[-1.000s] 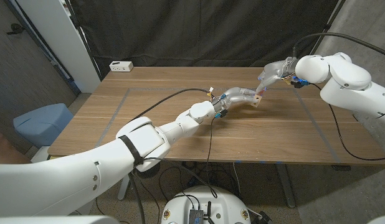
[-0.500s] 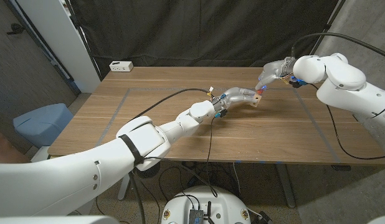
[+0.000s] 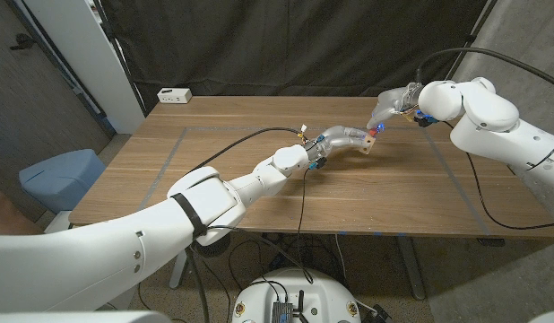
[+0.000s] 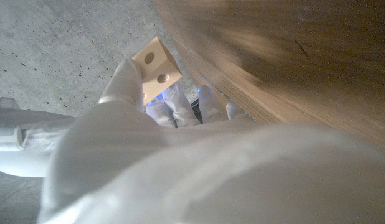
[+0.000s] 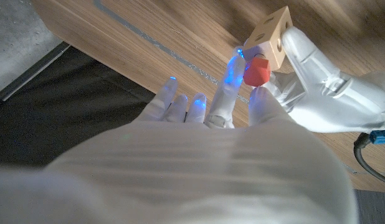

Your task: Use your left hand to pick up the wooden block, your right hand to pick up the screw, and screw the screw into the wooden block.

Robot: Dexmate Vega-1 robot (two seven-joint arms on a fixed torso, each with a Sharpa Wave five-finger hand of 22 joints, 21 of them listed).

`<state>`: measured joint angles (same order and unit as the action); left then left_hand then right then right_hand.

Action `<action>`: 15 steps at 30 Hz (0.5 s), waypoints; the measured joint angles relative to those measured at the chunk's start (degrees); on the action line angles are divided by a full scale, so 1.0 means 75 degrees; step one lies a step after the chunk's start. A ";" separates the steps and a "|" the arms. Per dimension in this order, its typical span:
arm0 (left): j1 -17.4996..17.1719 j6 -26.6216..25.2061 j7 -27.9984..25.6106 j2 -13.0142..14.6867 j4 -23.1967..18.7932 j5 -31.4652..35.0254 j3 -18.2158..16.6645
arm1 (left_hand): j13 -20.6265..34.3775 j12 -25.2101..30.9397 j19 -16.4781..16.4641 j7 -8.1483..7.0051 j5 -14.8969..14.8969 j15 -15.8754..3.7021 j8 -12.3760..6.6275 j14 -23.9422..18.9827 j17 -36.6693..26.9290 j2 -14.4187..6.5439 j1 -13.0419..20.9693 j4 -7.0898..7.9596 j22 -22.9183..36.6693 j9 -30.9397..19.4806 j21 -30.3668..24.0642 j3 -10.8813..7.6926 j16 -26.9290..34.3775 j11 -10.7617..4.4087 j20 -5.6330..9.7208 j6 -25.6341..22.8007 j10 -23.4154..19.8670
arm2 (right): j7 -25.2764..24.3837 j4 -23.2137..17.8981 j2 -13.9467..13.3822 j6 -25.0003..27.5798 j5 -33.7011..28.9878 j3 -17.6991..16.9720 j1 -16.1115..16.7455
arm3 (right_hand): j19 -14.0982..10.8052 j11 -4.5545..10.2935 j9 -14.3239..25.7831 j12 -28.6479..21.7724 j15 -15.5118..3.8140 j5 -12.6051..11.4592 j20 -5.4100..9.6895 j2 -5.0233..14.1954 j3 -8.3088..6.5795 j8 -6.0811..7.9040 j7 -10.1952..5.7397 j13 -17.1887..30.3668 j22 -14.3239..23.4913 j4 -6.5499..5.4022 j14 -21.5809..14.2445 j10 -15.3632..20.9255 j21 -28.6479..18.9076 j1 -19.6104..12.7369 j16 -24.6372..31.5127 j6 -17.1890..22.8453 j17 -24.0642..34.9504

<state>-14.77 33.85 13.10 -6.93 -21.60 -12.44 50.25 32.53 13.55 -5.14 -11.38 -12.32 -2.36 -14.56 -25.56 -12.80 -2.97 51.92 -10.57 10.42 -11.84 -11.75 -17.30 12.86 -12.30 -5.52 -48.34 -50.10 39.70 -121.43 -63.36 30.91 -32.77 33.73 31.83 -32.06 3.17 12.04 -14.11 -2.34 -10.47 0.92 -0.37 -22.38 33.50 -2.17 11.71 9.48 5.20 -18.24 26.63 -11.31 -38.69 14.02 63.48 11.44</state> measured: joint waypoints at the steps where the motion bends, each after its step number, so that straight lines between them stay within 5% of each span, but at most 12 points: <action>1: 0.0000 0.0000 0.0000 0.0000 0.0000 -0.0003 0.0000 | 0.0006 0.0001 0.0000 0.0000 0.0000 0.0000 0.0000 0.0000 0.0000 0.0000 0.0000 0.0001 0.0000 0.0001 0.0000 -0.0001 0.0000 0.0000 0.0000 0.0000 0.0000 | 0.0000 0.0002 0.0015 0.0000 0.0000 0.0014 -0.0006 | 0.0000 0.0028 -0.0008 -0.0012 0.0013 0.0000 0.0000 0.0000 0.0000 0.0000 -0.0024 0.0000 0.0000 0.0000 -0.0014 0.0027 0.0000 0.0002 0.0000 0.0028 0.0000; 15: 0.0002 0.0028 0.0025 0.0012 0.0003 -0.0017 0.0000 | 0.0008 0.0006 0.0000 0.0000 -0.0030 0.0000 0.0000 0.0000 0.0000 0.0000 0.0000 0.0001 0.0000 -0.0004 0.0000 -0.0001 0.0000 0.0028 0.0000 0.0000 -0.0015 | 0.0050 0.0013 0.0135 0.0208 -0.0336 0.0109 -0.0029 | -0.0070 -0.0006 -0.0115 -0.0042 -0.0014 0.0000 -0.0012 -0.0020 0.0075 0.0056 0.0029 -0.0036 -0.0001 -0.0074 -0.0257 0.0348 0.0000 0.0343 0.0000 0.0516 -0.0035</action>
<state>-14.76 34.06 13.28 -6.83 -21.58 -12.57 50.25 32.59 13.60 -5.14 -11.37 -12.54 -2.36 -14.56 -25.56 -12.80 -2.97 51.92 -10.56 10.42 -11.87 -11.75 -17.31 12.86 -12.09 -5.52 -48.35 -50.21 40.07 -121.33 -62.35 32.47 -35.29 34.55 31.62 -32.59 3.12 11.18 -14.43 -2.45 -10.47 0.83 -0.52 -21.82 33.92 -1.95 11.44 9.48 4.65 -20.17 29.24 -11.31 -36.12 14.02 67.35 11.18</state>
